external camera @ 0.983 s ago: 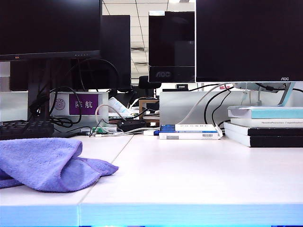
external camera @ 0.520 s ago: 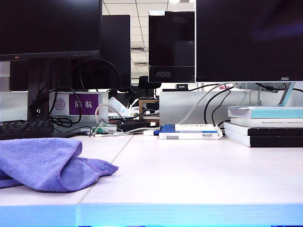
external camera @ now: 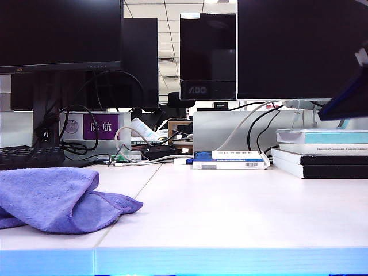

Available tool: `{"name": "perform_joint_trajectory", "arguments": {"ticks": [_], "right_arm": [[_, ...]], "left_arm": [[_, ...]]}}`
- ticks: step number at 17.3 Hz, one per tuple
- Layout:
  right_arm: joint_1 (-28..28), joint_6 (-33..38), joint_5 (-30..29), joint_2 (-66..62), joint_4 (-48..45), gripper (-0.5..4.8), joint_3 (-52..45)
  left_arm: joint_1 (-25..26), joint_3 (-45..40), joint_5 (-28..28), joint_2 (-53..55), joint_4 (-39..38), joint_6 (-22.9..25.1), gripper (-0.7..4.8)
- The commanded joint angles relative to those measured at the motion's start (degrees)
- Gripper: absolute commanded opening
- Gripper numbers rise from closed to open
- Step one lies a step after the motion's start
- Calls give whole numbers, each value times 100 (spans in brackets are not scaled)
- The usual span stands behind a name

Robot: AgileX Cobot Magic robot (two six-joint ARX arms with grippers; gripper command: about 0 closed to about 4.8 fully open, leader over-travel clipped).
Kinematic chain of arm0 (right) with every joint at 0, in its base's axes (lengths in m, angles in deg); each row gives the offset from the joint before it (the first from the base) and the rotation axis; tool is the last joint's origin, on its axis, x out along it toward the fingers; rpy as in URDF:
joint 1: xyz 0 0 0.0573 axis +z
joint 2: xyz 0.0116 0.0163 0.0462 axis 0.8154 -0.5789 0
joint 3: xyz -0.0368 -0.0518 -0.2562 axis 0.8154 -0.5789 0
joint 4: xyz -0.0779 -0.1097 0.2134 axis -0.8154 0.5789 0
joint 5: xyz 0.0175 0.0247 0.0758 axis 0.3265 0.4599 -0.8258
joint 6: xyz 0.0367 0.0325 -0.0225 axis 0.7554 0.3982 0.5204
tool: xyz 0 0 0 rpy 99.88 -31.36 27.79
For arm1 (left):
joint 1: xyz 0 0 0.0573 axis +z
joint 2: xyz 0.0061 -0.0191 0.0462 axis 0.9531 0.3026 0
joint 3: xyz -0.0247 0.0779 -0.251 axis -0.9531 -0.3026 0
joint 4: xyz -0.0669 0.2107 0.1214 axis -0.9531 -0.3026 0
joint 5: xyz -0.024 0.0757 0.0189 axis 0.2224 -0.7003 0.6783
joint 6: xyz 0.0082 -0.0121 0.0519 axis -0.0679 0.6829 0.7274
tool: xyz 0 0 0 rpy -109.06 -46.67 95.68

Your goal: Wipe the table from front to back using the rag.

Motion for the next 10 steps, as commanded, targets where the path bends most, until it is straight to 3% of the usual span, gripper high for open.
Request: {"name": "perform_joint_trajectory", "arguments": {"ticks": [1,3,6,9,10], "right_arm": [[2,17,-9,11,94,-1,28],[2,17,-9,11,94,-1,28],[2,17,-9,11,94,-1,28],[13,17,-55,11,85,-1,28],[2,17,-57,11,90,0,28]], "left_arm": [[-2,-411,-35,-7,1069,155,-6],[-2,-743,120,-4,1502,168,-5],[22,-1130,114,-164,1563,177,-6],[691,-1307,234,-321,1751,275,-6],[1134,-1390,485,-321,1888,280,-6]]}}
